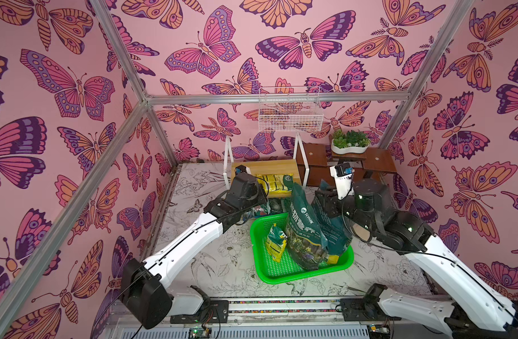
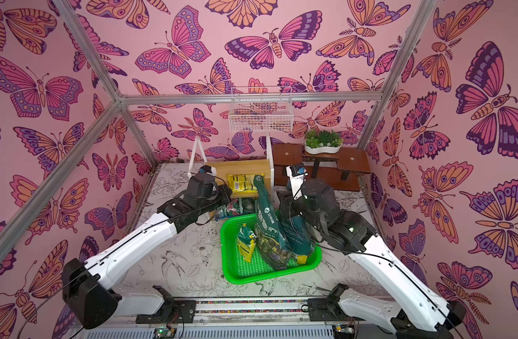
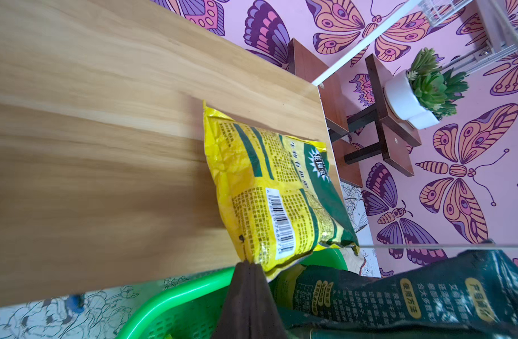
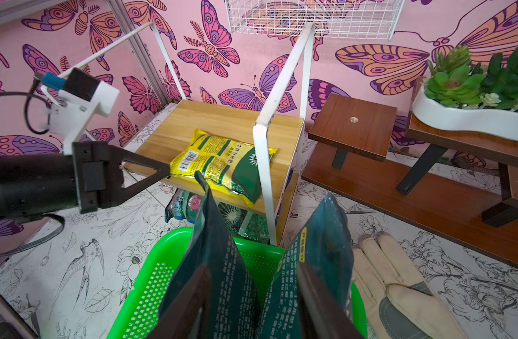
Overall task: Take down the fertilizer bag from the shelf
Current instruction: Pick up the fertilizer bag from the shelf.
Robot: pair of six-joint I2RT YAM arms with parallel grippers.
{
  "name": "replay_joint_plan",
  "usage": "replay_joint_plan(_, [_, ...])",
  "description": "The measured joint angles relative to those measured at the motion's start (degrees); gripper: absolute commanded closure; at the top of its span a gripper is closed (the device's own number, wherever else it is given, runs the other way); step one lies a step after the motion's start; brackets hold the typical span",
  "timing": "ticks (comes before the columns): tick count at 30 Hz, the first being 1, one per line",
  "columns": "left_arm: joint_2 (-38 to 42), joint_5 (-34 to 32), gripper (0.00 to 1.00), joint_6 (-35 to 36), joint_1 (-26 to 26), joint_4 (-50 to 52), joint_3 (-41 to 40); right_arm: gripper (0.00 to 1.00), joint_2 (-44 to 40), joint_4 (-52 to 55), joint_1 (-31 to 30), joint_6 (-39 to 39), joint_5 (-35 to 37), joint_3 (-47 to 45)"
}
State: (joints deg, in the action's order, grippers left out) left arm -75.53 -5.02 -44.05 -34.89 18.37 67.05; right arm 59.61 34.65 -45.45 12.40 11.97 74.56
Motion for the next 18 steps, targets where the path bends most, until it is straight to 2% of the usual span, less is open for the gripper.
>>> replay_joint_plan(2, [1.05,-0.17,0.91,-0.15,0.00,0.07,-1.01,0.50,0.04,0.00,0.00,0.00,0.00,0.02])
replay_joint_plan(3, [1.20,-0.17,0.82,-0.31,0.00,0.11,-1.36,0.50,0.07,0.00,0.00,0.00,0.00,0.00])
replay_joint_plan(4, [1.16,-0.15,0.64,-0.17,0.00,0.11,-1.51,0.51,0.11,0.00,0.00,0.00,0.00,0.02])
replay_joint_plan(5, [1.11,-0.13,0.53,-0.26,0.00,0.13,-1.57,0.51,0.11,0.00,0.00,0.00,0.00,0.00])
replay_joint_plan(7, [1.09,0.07,0.38,-0.79,0.00,0.02,-1.62,0.51,0.13,0.00,0.02,0.00,0.00,0.02])
replay_joint_plan(9, [1.09,0.15,0.35,-1.20,0.00,-0.07,-1.62,0.51,0.13,0.00,0.00,0.00,0.00,0.02])
replay_joint_plan(12, [1.09,0.13,0.35,-1.46,0.00,-0.15,-1.62,0.51,0.13,0.00,0.00,0.00,0.00,0.00])
replay_joint_plan(18, [0.96,0.09,0.42,-1.46,0.00,-0.39,-1.92,0.51,0.13,0.00,0.00,-0.02,0.02,0.02])
